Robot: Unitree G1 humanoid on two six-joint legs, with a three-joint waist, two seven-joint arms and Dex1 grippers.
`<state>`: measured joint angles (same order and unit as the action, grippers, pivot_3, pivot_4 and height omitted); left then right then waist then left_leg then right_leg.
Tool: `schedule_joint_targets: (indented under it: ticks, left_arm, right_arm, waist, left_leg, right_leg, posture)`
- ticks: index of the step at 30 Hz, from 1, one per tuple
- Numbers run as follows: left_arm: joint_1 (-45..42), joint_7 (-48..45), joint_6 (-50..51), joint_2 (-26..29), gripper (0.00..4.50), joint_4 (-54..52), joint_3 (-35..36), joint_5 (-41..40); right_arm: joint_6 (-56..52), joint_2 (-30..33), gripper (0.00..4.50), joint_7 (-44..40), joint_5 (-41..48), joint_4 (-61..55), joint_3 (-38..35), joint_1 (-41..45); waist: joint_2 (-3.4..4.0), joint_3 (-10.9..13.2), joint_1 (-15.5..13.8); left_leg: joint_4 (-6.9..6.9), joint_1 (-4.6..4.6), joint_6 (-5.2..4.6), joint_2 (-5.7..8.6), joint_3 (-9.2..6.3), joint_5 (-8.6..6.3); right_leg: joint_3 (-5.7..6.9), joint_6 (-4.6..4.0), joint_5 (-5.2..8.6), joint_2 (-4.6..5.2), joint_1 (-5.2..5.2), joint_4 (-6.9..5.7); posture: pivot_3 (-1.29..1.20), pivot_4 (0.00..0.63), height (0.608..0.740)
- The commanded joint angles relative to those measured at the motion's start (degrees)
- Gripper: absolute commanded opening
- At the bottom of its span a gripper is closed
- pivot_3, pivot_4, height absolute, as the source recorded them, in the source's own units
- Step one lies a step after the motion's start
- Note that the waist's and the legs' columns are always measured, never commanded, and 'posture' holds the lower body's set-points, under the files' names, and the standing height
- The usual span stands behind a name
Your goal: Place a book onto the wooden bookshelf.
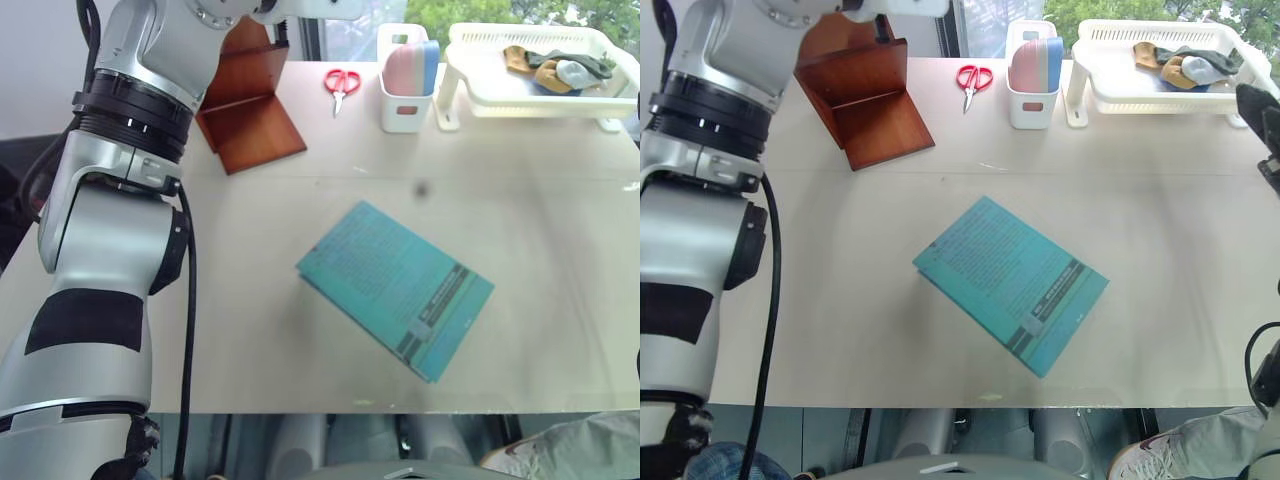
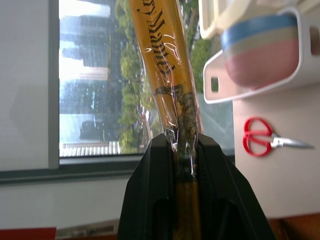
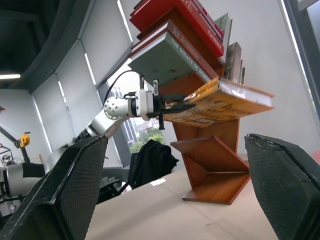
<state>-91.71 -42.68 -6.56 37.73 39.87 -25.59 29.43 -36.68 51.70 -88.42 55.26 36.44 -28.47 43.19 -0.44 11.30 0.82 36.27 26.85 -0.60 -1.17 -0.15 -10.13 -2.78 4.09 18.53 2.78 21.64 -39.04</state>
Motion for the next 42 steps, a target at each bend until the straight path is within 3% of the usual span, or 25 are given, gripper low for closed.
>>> schedule_joint_targets:
  ticks: [1,18,22,24,27,28,35,42]
  left_arm:
    - [-0.38,0.12,1.67,1.3,0.12,0.92,1.03,2.26]
    - [-0.07,1.12,4.54,0.07,0.12,11.29,1.37,4.95]
    - [-0.33,1.58,4.29,-0.12,1.93,12.45,1.38,5.08]
    - [-0.53,1.88,4.41,-0.33,3.08,12.94,1.43,5.18]
    - [-0.54,1.93,4.63,-0.42,4.26,13.4,1.4,5.33]
    - [-0.41,1.89,4.87,-0.37,4.45,13.49,1.38,5.42]
    - [0.95,1.99,5.76,1.46,4.45,10.28,2.12,5.44]
    - [10.33,-2.61,9.39,3.94,4.45,-9.85,12.35,-5.43]
  right_arm:
    - [1.18,1.16,4.5,-4.08,-0.49,0.73,0.31,2.97]
    - [5.53,0.82,4.5,-4.08,-3.64,1.67,3.84,4.39]
    - [5.76,0.42,4.5,-4.08,-3.64,1.62,3.52,4.43]
    - [5.79,0.32,4.5,-4.08,-3.69,1.4,3.4,4.23]
    - [5.88,0.33,4.5,-4.08,-3.81,1.34,3.06,4.09]
    - [5.98,0.33,4.5,-4.08,-3.93,1.4,2.86,4.06]
    - [5.89,0.71,4.5,-3.52,-3.99,0.6,1.57,2.72]
    - [3.92,5.3,4.5,-3.88,-3.99,-2.98,-1.48,-4.66]
  waist:
    - [0.01,0.01,0.01]
    - [0.02,0.01,0.04]
    - [0.02,0.01,0.17]
    - [0.02,0.01,0.13]
    - [0.02,0.01,0.12]
    - [0.02,0.01,0.11]
    - [0.02,0.01,0.07]
    - [0.03,0.0,-0.12]
  left_leg:
    - [0.0,0.0,0.0,0.0,0.01,0.0]
    - [0.14,0.01,0.01,0.01,0.0,0.01]
    - [0.22,-0.04,0.0,0.01,0.04,0.01]
    - [0.28,-0.04,0.0,0.01,0.03,0.01]
    - [0.38,-0.04,-0.01,0.01,0.02,0.0]
    - [0.44,-0.04,-0.01,0.01,0.01,0.0]
    - [0.6,-0.03,-0.02,0.01,-0.03,0.0]
    - [0.64,-0.01,0.0,-0.05,-0.08,0.01]
  right_leg:
    - [-0.02,0.0,0.0,0.0,0.01,-0.01]
    - [-0.01,0.0,0.0,0.01,0.03,-0.28]
    - [-0.08,0.0,0.0,0.0,0.06,-0.48]
    - [-0.08,0.0,0.01,-0.01,0.1,-0.69]
    - [-0.06,0.0,0.01,-0.01,0.1,-0.79]
    - [-0.06,0.0,0.01,-0.01,0.1,-0.82]
    - [-0.04,0.01,0.01,-0.02,0.07,-0.91]
    - [-0.06,0.01,0.01,-0.01,0.07,-0.88]
  posture:
    - [0.0,0.15,0.74]
    - [0.0,0.15,0.74]
    - [0.0,0.15,0.74]
    - [0.0,0.15,0.74]
    - [0.0,0.15,0.74]
    - [0.0,0.15,0.74]
    - [0.0,0.15,0.74]
    - [0.0,0.15,0.74]
